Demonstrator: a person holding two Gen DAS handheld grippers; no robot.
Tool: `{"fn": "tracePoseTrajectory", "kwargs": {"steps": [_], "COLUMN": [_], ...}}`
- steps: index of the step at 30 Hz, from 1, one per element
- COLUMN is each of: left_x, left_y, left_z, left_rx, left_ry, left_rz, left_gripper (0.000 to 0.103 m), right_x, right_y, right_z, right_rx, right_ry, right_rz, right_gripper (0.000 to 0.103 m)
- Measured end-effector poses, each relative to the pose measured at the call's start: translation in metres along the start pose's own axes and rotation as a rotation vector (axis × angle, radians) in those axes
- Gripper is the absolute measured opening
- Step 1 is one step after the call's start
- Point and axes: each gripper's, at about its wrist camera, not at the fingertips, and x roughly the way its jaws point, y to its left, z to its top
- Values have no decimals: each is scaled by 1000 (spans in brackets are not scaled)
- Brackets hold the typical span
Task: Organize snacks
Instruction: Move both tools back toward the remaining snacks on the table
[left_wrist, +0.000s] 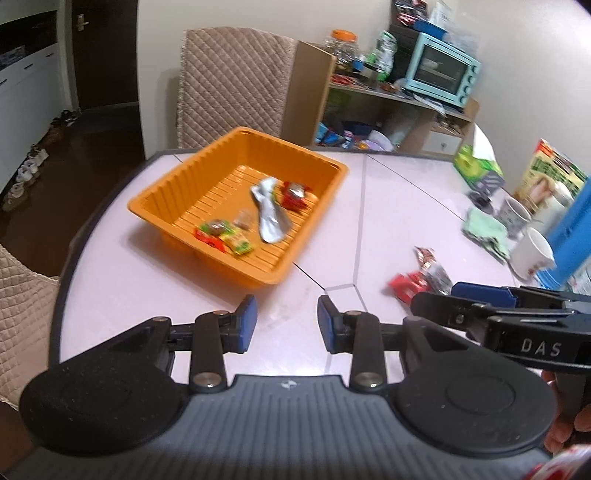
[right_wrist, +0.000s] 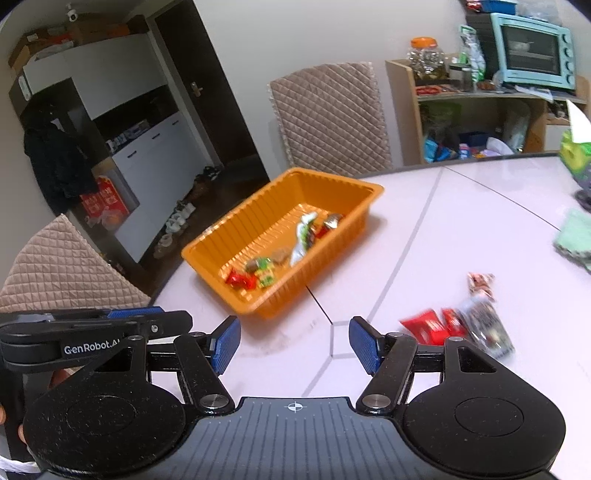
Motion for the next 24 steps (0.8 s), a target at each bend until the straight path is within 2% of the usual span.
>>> {"fn": "tracePoseTrajectory", "kwargs": {"steps": [12,24], "left_x": [-6,9], "left_y": [-44,-79], "left_z": [-25,-39], "left_rx": [62,128], "left_ry": [34,92], "left_rz": [-50,-97], "left_gripper": [32,32], "right_x": [-42,-61], "right_y": [-27,-55], "right_z": [-40,-59], "right_rx": [33,70], "right_ry": [24,49], "right_rz": [-107,-170], "right_gripper": [65,65]}}
